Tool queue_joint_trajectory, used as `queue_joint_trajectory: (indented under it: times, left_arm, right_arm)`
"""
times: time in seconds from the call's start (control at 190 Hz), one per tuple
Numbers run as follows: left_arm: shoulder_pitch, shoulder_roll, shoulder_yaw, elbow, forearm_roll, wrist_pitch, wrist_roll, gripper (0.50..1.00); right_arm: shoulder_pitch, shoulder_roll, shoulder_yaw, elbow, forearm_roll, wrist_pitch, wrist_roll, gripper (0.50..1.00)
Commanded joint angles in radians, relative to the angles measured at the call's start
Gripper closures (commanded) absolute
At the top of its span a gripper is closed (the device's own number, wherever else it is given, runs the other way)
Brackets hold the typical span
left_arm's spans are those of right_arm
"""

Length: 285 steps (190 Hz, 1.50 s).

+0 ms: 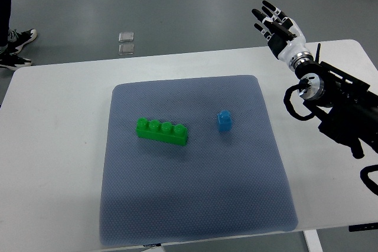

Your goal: Stack blue block on green block with right hand

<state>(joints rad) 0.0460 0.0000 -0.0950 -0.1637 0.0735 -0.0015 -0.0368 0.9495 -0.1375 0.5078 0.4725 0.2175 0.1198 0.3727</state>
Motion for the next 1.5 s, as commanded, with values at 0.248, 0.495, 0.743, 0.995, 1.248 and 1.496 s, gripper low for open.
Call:
queue_joint_trajectory:
  times: [0.248, 0.495, 0.743, 0.995, 1.248, 1.496]
  left_arm:
    - [0.000, 0.000, 0.000, 0.000, 0.000, 0.000, 0.000, 0.500]
    - [0.000, 0.000, 0.000, 0.000, 0.000, 0.000, 0.000, 0.500]
    - [0.000, 0.000, 0.000, 0.000, 0.000, 0.000, 0.000, 0.500]
    - [0.000, 0.000, 0.000, 0.000, 0.000, 0.000, 0.000, 0.500]
    - [0.000, 0.000, 0.000, 0.000, 0.000, 0.000, 0.000, 0.500]
    - [0.000, 0.000, 0.000, 0.000, 0.000, 0.000, 0.000, 0.500]
  right_arm:
    - [0.002, -0.013, -0.003, 0.015, -0.001, 0.003, -0.002, 0.583]
    - [0.003, -0.079, -0.018, 0.063, -0.035, 0.003, -0.006, 0.583]
    - [0.037, -0.178, -0.029, 0.163, -0.245, 0.015, -0.012, 0.583]
    - [0.138, -0.249, -0.101, 0.288, -0.754, 0.103, -0.012, 0.585]
    - [0.198, -0.271, -0.150, 0.353, -1.103, 0.267, -0.012, 0.585]
    - [0.198, -0.267, -0.193, 0.445, -1.471, 0.288, -0.012, 0.585]
